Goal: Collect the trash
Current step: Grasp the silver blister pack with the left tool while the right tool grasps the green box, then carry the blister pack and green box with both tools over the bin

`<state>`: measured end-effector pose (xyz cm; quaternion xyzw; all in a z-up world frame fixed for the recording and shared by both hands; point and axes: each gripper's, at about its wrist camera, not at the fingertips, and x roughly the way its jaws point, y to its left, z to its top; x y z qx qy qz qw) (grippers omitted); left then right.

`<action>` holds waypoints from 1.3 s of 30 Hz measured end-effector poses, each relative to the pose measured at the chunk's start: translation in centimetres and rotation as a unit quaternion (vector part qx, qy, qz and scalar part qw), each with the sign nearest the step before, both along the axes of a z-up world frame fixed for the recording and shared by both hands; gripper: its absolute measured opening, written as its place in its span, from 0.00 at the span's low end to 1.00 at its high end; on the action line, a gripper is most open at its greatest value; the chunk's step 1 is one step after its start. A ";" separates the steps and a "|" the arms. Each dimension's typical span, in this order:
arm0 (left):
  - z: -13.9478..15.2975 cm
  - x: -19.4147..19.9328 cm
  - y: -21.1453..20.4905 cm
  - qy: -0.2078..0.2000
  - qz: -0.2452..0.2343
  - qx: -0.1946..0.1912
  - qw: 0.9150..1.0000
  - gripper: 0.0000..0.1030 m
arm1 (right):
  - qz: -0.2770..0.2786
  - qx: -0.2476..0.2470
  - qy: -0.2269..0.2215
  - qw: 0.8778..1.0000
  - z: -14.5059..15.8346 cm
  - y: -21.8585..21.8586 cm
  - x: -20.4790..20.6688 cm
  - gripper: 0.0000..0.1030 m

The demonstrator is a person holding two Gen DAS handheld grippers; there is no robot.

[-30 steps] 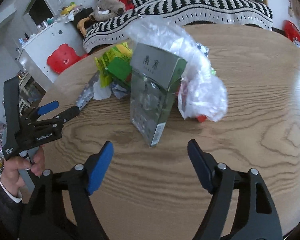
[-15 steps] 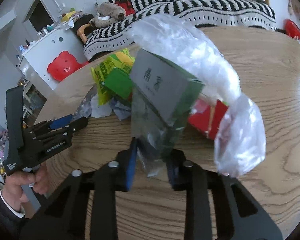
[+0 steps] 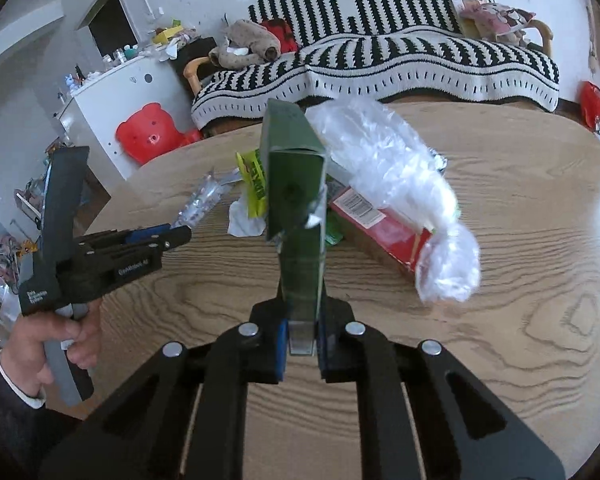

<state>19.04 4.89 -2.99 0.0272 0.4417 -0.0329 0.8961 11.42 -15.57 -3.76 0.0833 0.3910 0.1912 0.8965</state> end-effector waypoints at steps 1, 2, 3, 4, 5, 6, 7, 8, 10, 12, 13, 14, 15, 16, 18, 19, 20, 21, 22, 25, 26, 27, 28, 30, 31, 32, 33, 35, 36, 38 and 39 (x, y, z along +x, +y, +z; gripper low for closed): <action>0.3 -0.3 -0.1 -0.001 0.001 -0.001 1.000 0.27 | 0.000 -0.001 -0.003 1.000 0.3 -0.3 -0.3 0.12; 0.7 -0.7 -0.2 -0.002 0.003 -0.005 1.000 0.27 | -0.001 -0.002 -0.005 1.000 0.5 -0.4 -0.6 0.12; 1.0 -0.9 -0.3 -0.002 0.004 -0.008 1.000 0.27 | -0.002 -0.002 -0.008 1.000 0.8 -0.7 -1.0 0.12; 1.4 -1.3 -0.6 -0.004 0.005 -0.008 1.000 0.27 | -0.003 -0.003 -0.009 1.000 1.0 -0.8 -1.3 0.12; 1.6 -1.5 -0.7 -0.005 0.006 -0.007 1.000 0.27 | -0.004 -0.005 -0.011 1.000 1.2 -1.0 -1.5 0.12; 1.9 -1.8 -1.1 -0.008 0.005 -0.004 1.000 0.27 | -0.006 -0.007 -0.013 1.000 1.5 -1.5 -1.8 0.12; 2.2 -2.1 -1.4 -0.009 0.004 -0.003 1.000 0.28 | -0.007 -0.005 -0.015 1.000 1.8 -1.9 -2.1 0.12; 2.5 -2.5 -1.8 -0.011 0.003 -0.006 1.000 0.28 | -0.009 -0.005 -0.016 1.000 2.0 -2.1 -2.3 0.12; 3.0 -3.1 -2.5 -0.016 -0.004 -0.015 1.000 0.28 | -0.015 -0.007 -0.019 1.000 2.5 -3.2 -2.9 0.12; 3.6 -3.6 -3.4 -0.026 -0.010 -0.016 0.999 0.27 | -0.022 -0.008 -0.022 0.999 2.8 -4.1 -3.5 0.12; 4.1 -4.0 -4.1 -0.032 -0.016 -0.020 0.999 0.27 | -0.025 -0.009 -0.023 0.999 3.0 -4.7 -3.9 0.12; 4.3 -4.2 -4.5 -0.035 -0.019 -0.025 0.999 0.28 | -0.029 -0.010 -0.025 0.999 3.2 -5.2 -4.2 0.12; 4.7 -4.4 -5.0 -0.038 -0.024 -0.030 0.999 0.28 | -0.035 -0.011 -0.027 0.999 3.5 -6.1 -4.7 0.12; 5.1 -4.7 -5.8 -0.043 -0.031 -0.033 0.998 0.28 | -0.038 -0.011 -0.028 0.999 3.6 -6.7 -5.1 0.12; 5.7 -5.2 -7.2 -0.052 -0.043 -0.037 0.997 0.28 | -0.049 -0.012 -0.032 0.998 4.0 -8.0 -5.9 0.12; 6.2 -5.5 -8.2 -0.059 -0.053 -0.041 0.996 0.28 | -0.055 -0.011 -0.034 0.998 4.3 -9.0 -6.4 0.12; 6.5 -5.8 -9.0 -0.063 -0.061 -0.045 0.995 0.28 | -0.061 -0.011 -0.035 0.998 4.5 -9.8 -6.8 0.12; 7.0 -6.1 -10.1 -0.067 -0.071 -0.051 0.994 0.28 | -0.070 -0.012 -0.036 0.997 4.7 -11.0 -7.4 0.12; 7.2 -6.2 -10.7 -0.069 -0.078 -0.054 0.993 0.28 | -0.076 -0.012 -0.037 0.996 4.8 -11.8 -7.7 0.12; 8.0 -7.3 -14.6 -0.078 -0.117 -0.063 0.988 0.28 | -0.104 -0.012 -0.035 0.994 5.2 -15.0 -9.1 0.12; 8.1 -7.6 -15.8 -0.079 -0.128 -0.065 0.986 0.28 | -0.115 -0.014 -0.034 0.993 5.2 -16.2 -9.7 0.12; 8.2 -8.0 -16.9 -0.080 -0.140 -0.067 0.985 0.28 | -0.125 -0.015 -0.032 0.992 5.2 -17.3 -10.2 0.12; 8.2 -8.5 -18.5 -0.080 -0.157 -0.069 0.982 0.28 | -0.134 -0.016 -0.031 0.990 5.2 -18.2 -10.6 0.12; 8.0 -9.3 -21.1 -0.079 -0.181 -0.070 0.978 0.28 | -0.155 -0.016 -0.025 0.987 5.1 -20.5 -11.7 0.12; 7.9 -9.8 -22.4 -0.078 -0.194 -0.070 0.975 0.28 | -0.169 -0.016 -0.022 0.985 5.0 -22.0 -12.5 0.12; 7.6 -10.4 -24.1 -0.075 -0.212 -0.070 0.972 0.28 | -0.177 -0.017 -0.020 0.984 5.0 -22.8 -12.9 0.12; 7.3 -11.0 -25.4 -0.072 -0.226 -0.071 0.969 0.28 | -0.188 -0.018 -0.017 0.982 4.8 -24.1 -13.6 0.12; 6.7 -12.1 -27.7 -0.067 -0.252 -0.074 0.963 0.28 | -0.210 -0.018 -0.012 0.978 4.5 -26.4 -15.0 0.12; 6.5 -12.7 -28.9 -0.066 -0.264 -0.075 0.959 0.28 | -0.223 -0.017 -0.008 0.975 4.3 -27.9 -15.8 0.12; 5.8 -13.9 -31.5 -0.060 -0.291 -0.080 0.951 0.28 | -0.243 -0.015 -0.002 0.970 4.0 -30.0 -17.1 0.12; 5.5 -14.5 -32.8 -0.056 -0.304 -0.083 0.947 0.28 | -0.253 -0.015 0.002 0.967 3.7 -31.0 -17.8 0.12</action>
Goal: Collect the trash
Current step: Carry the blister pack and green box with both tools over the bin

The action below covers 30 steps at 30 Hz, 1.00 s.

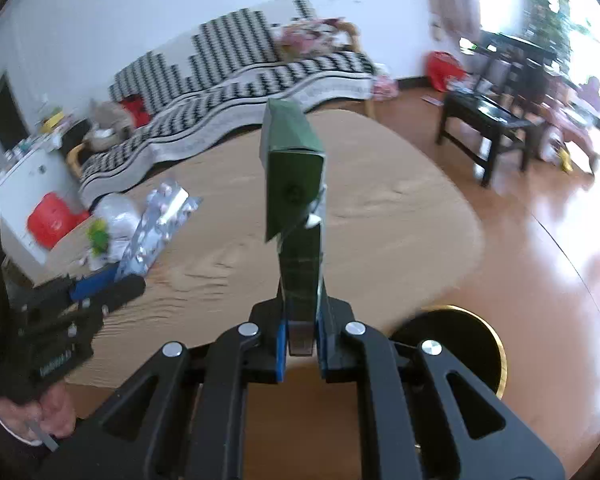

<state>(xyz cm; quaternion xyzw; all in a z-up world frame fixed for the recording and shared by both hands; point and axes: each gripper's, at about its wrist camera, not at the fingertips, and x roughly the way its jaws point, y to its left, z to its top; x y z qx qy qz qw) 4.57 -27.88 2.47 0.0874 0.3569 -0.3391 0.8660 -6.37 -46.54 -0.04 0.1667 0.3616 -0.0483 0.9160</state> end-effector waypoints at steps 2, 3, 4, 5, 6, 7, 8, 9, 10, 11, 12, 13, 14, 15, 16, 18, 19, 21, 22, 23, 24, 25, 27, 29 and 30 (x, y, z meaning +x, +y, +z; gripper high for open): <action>-0.7 -1.1 -2.6 0.008 -0.029 -0.004 1.000 0.28 | -0.025 0.005 0.006 1.000 -0.6 -2.3 -1.7 0.12; -1.1 -1.5 -3.5 0.010 -0.039 -0.004 0.999 0.28 | -0.039 0.009 0.010 0.999 -1.0 -3.6 -2.6 0.12; -1.6 -2.1 -5.0 0.013 -0.055 -0.004 0.998 0.28 | -0.049 0.014 0.014 0.999 -1.4 -4.8 -3.3 0.12; -1.9 -2.5 -5.7 0.014 -0.063 -0.004 0.998 0.28 | -0.057 0.018 0.017 0.998 -1.7 -5.7 -3.8 0.12; -2.3 -3.0 -6.7 0.016 -0.073 -0.004 0.997 0.28 | -0.069 0.025 0.022 0.997 -2.2 -6.9 -4.7 0.12; -2.9 -3.5 -8.1 0.022 -0.087 -0.005 0.996 0.28 | -0.078 0.033 0.029 0.996 -2.7 -7.8 -5.4 0.12; -3.3 -3.9 -9.0 0.026 -0.096 -0.005 0.995 0.28 | -0.084 0.040 0.035 0.995 -3.1 -8.3 -6.0 0.12; -3.7 -4.3 -9.9 0.030 -0.105 -0.004 0.994 0.28 | -0.095 0.055 0.043 0.993 -3.9 -9.4 -6.8 0.12; -4.3 -4.7 -10.9 0.035 -0.115 0.000 0.993 0.28 | -0.101 0.065 0.049 0.992 -4.5 -10.1 -7.5 0.12; -4.8 -5.2 -11.8 0.039 -0.124 0.002 0.991 0.28 | -0.107 0.075 0.058 0.990 -5.1 -10.9 -7.9 0.12; -5.2 -5.5 -12.5 0.043 -0.132 0.004 0.990 0.28 | -0.116 0.087 0.069 0.987 -5.8 -11.9 -8.4 0.12; -5.7 -5.9 -13.2 0.048 -0.140 0.008 0.989 0.28 | -0.121 0.095 0.077 0.985 -6.3 -12.5 -8.6 0.12; -6.4 -6.3 -14.1 0.052 -0.147 0.014 0.988 0.28 | -0.126 0.106 0.086 0.983 -6.9 -13.2 -9.0 0.12; -6.9 -6.5 -14.7 0.055 -0.151 0.018 0.987 0.28 | -0.129 0.112 0.090 0.981 -7.2 -13.5 -8.9 0.12; -7.4 -6.6 -15.2 0.059 -0.155 0.023 0.986 0.28 | -0.133 0.119 0.095 0.979 -7.6 -13.9 -9.1 0.12; -8.4 -6.6 -15.9 0.068 -0.160 0.032 0.984 0.28 | -0.134 0.124 0.099 0.978 -7.8 -14.2 -9.2 0.12; -8.8 -6.5 -16.1 0.073 -0.161 0.035 0.984 0.28 | -0.134 0.125 0.100 0.978 -7.9 -14.2 -9.2 0.12; -9.3 -6.3 -16.5 0.080 -0.159 0.039 0.983 0.28 | -0.132 0.125 0.101 0.978 -7.8 -14.1 -9.1 0.12; -9.5 -6.2 -16.4 0.082 -0.158 0.039 0.983 0.28 | -0.131 0.125 0.102 0.978 -7.8 -14.0 -8.9 0.12; -9.6 -6.0 -16.5 0.084 -0.157 0.040 0.983 0.28 | -0.131 0.124 0.103 0.978 -7.7 -13.8 -8.7 0.12; -9.7 -6.0 -16.5 0.086 -0.156 0.040 0.983 0.28 | -0.131 0.124 0.104 0.978 -7.7 -13.8 -8.6 0.12; -9.8 -5.9 -16.5 0.087 -0.155 0.041 0.983 0.28 | -0.131 0.123 0.105 0.978 -7.6 -13.8 -8.6 0.12; -10.0 -5.7 -16.5 0.089 -0.152 0.039 0.984 0.28 | -0.131 0.123 0.106 0.978 -7.6 -13.6 -8.3 0.12; -10.0 -5.8 -16.4 0.090 -0.151 0.038 0.984 0.28 | -0.132 0.122 0.107 0.978 -7.6 -13.6 -8.3 0.12; -9.9 -5.7 -16.5 0.091 -0.150 0.037 0.984 0.28 | -0.132 0.122 0.107 0.978 -7.6 -13.6 -8.2 0.12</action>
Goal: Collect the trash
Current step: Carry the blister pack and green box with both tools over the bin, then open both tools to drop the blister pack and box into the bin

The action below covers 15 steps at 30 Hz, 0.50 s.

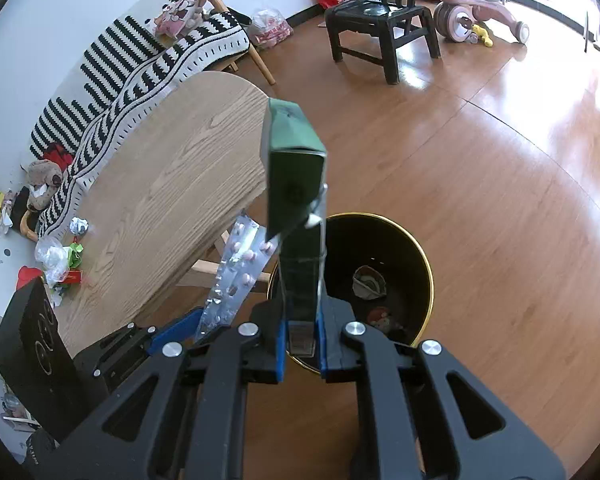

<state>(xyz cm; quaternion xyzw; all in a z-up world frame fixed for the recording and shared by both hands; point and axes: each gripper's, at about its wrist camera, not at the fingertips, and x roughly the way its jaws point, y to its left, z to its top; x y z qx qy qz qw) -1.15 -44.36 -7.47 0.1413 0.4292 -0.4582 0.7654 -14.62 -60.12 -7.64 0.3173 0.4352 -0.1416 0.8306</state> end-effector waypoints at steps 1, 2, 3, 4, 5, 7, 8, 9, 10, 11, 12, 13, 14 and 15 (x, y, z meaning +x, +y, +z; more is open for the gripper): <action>0.0 0.1 -0.3 0.000 0.000 0.000 1.000 0.28 | 0.000 0.000 0.000 1.000 0.0 0.0 0.0 0.12; 0.0 0.1 -0.3 0.000 0.000 0.001 1.000 0.28 | 0.000 -0.001 0.001 1.000 0.0 0.0 0.1 0.12; 0.0 0.2 -0.3 -0.001 0.000 0.001 1.000 0.28 | 0.000 -0.002 0.001 1.000 0.0 0.1 0.1 0.12; 0.0 0.2 -0.3 -0.001 0.000 0.001 1.000 0.28 | 0.000 -0.002 0.001 1.000 0.0 0.1 0.2 0.12; 0.0 0.2 -0.3 0.001 0.001 0.001 1.000 0.28 | 0.000 -0.002 0.001 1.000 0.0 0.2 0.2 0.12; 0.0 0.1 -0.3 0.001 0.002 0.001 1.000 0.28 | -0.001 -0.002 0.002 1.000 -0.1 0.2 0.2 0.12; 0.0 0.0 -0.4 0.000 0.002 0.001 1.000 0.28 | -0.001 -0.002 0.002 1.000 -0.1 0.2 0.2 0.12; -0.1 0.0 -0.4 -0.001 0.001 0.001 1.000 0.28 | -0.002 -0.001 0.002 1.000 0.0 0.2 0.3 0.12; -0.1 0.0 -0.4 0.000 0.001 0.001 1.000 0.28 | -0.003 -0.001 0.001 1.000 -0.1 0.1 0.2 0.12; -0.2 0.0 -0.5 0.001 0.001 0.002 1.000 0.28 | -0.003 -0.001 0.001 1.000 -0.2 0.0 0.1 0.12; -0.2 0.1 -0.5 0.000 0.003 0.004 1.000 0.29 | -0.006 -0.004 0.002 1.000 -0.1 0.0 0.2 0.12; -0.3 0.2 -0.5 0.000 0.005 0.006 1.000 0.37 | -0.007 -0.005 0.003 1.000 -0.1 -0.1 0.1 0.12; -0.3 0.3 -0.6 0.002 0.007 0.007 1.000 0.42 | -0.010 -0.006 0.005 1.000 -0.1 -0.1 0.0 0.13; -0.3 0.4 -0.6 0.002 0.008 0.007 1.000 0.47 | -0.012 -0.004 0.004 1.000 -0.1 -0.2 0.0 0.18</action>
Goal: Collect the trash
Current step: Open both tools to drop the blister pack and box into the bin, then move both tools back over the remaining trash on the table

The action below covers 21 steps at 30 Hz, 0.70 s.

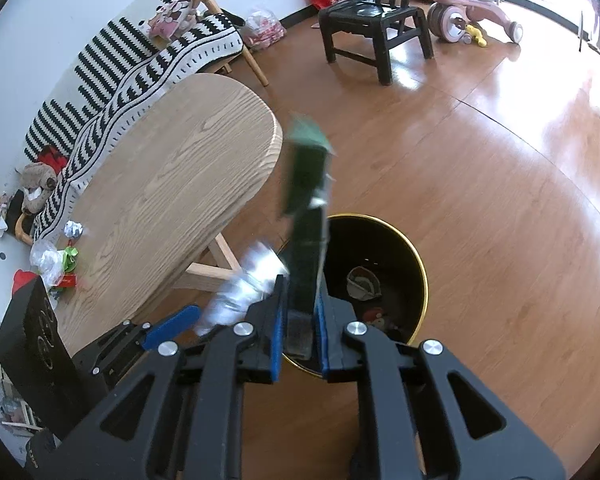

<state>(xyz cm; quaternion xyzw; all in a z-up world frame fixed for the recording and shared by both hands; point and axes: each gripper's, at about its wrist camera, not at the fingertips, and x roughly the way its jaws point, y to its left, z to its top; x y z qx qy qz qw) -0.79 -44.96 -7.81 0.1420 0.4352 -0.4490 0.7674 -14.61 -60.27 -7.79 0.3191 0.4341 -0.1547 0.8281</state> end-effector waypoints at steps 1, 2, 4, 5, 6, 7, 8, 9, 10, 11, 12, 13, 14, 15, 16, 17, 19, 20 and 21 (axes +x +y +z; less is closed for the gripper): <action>0.0 0.0 0.0 -0.002 0.002 0.001 1.000 0.52 | -0.001 0.002 -0.001 1.000 0.0 0.0 0.0 0.22; 0.0 0.0 0.0 -0.003 0.003 0.001 1.000 0.54 | -0.003 0.002 -0.002 1.000 0.0 0.1 0.0 0.38; 0.0 -0.1 0.0 -0.006 0.003 0.002 1.000 0.58 | -0.006 -0.005 -0.007 1.000 0.2 0.1 -0.1 0.56; 0.1 -0.1 0.0 -0.007 0.003 0.001 1.000 0.58 | -0.006 -0.010 -0.010 1.000 0.4 0.2 -0.2 0.56; 0.0 -0.1 0.0 -0.006 0.003 0.002 1.000 0.58 | -0.005 -0.013 -0.011 1.000 0.6 0.3 -0.2 0.56; 0.0 -0.1 0.0 -0.006 0.003 0.001 1.000 0.58 | -0.004 -0.015 -0.013 1.000 0.7 0.4 -0.1 0.56; 0.1 -0.1 0.0 -0.006 0.003 0.001 1.000 0.58 | -0.004 -0.016 -0.014 1.000 0.8 0.4 -0.1 0.56; 0.1 -0.1 0.0 -0.006 0.003 0.001 1.000 0.59 | -0.004 -0.017 -0.014 1.000 0.8 0.4 -0.1 0.56; 0.1 -0.1 -0.1 -0.006 0.003 0.001 1.000 0.59 | -0.005 -0.017 -0.014 1.000 0.8 0.4 -0.1 0.56; 0.1 -0.2 -0.1 -0.006 0.003 0.001 1.000 0.60 | -0.005 -0.017 -0.013 1.000 0.8 0.3 -0.1 0.56; 0.2 -0.1 -0.1 -0.007 0.003 0.000 1.000 0.61 | -0.005 -0.017 -0.012 1.000 0.8 0.2 -0.1 0.57; 0.2 -0.2 0.0 -0.007 0.003 -0.001 1.000 0.62 | -0.005 -0.016 -0.012 1.000 0.9 0.2 -0.1 0.57; 0.3 -0.1 0.0 -0.008 0.003 -0.001 1.000 0.62 | -0.005 -0.016 -0.012 1.000 0.9 0.2 -0.1 0.57; 0.3 -0.1 0.1 -0.008 0.003 -0.002 1.000 0.62 | -0.005 -0.017 -0.012 1.000 0.9 0.1 -0.1 0.57; 0.4 -0.1 0.1 -0.008 0.003 -0.002 1.000 0.62 | -0.005 -0.017 -0.012 1.000 0.9 0.1 -0.1 0.57; 0.4 -0.1 0.1 -0.008 0.003 -0.002 1.000 0.62 | -0.004 -0.018 -0.013 1.000 0.9 0.1 -0.1 0.58; 0.4 -0.1 0.1 -0.008 0.003 -0.002 1.000 0.62 | -0.004 -0.020 -0.012 1.000 1.0 0.2 0.0 0.59; 0.4 -0.1 0.1 -0.009 0.003 -0.002 1.000 0.62 | -0.004 -0.021 -0.012 1.000 0.9 0.1 -0.1 0.59; 0.4 -0.2 0.1 -0.010 0.002 -0.002 1.000 0.62 | -0.004 -0.021 -0.012 1.000 0.9 0.0 -0.1 0.60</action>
